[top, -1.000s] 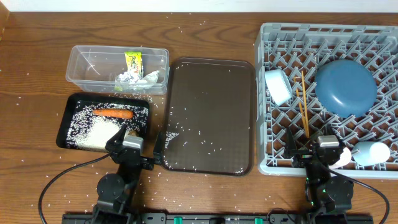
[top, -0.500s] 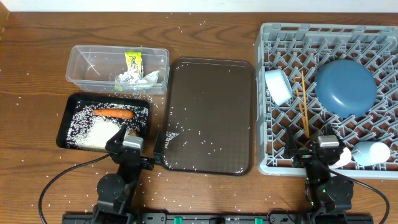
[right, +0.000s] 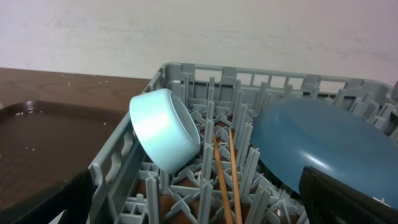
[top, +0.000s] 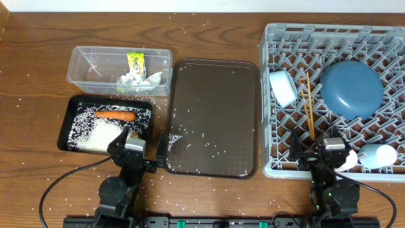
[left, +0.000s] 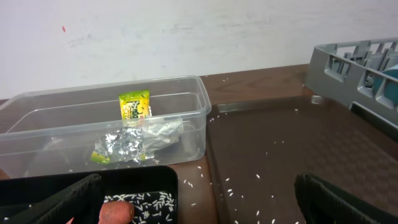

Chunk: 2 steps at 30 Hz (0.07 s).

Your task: Sort waste into correct bins and load items into the dishwasher rack

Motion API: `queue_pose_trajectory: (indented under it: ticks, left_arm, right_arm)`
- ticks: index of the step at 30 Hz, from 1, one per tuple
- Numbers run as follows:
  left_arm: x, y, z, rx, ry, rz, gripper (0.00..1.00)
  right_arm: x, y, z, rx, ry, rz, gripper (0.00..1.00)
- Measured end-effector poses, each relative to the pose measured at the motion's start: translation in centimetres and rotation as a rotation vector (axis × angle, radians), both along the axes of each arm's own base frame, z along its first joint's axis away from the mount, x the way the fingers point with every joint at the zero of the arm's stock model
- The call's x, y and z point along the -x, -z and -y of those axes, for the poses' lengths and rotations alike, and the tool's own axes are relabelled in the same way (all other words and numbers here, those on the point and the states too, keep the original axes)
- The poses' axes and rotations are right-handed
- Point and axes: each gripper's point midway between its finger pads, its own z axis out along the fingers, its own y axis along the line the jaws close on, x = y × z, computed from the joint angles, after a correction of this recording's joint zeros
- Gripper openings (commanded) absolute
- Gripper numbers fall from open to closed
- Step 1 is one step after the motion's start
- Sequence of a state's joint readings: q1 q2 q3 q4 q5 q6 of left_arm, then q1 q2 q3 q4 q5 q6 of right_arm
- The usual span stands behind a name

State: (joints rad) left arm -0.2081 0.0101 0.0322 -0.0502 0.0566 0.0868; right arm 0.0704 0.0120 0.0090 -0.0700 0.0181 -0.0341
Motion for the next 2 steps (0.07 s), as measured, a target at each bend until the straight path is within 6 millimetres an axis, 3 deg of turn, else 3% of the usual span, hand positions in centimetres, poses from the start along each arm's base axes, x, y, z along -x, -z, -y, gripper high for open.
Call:
queue_pose_trajectory:
  ticks: [2]
  left_arm:
    - [0.0, -0.01, 0.0, 0.0, 0.0, 0.0, 0.98]
  right_arm:
    - [0.0, 0.0, 0.0, 0.0, 0.0, 0.0, 0.99]
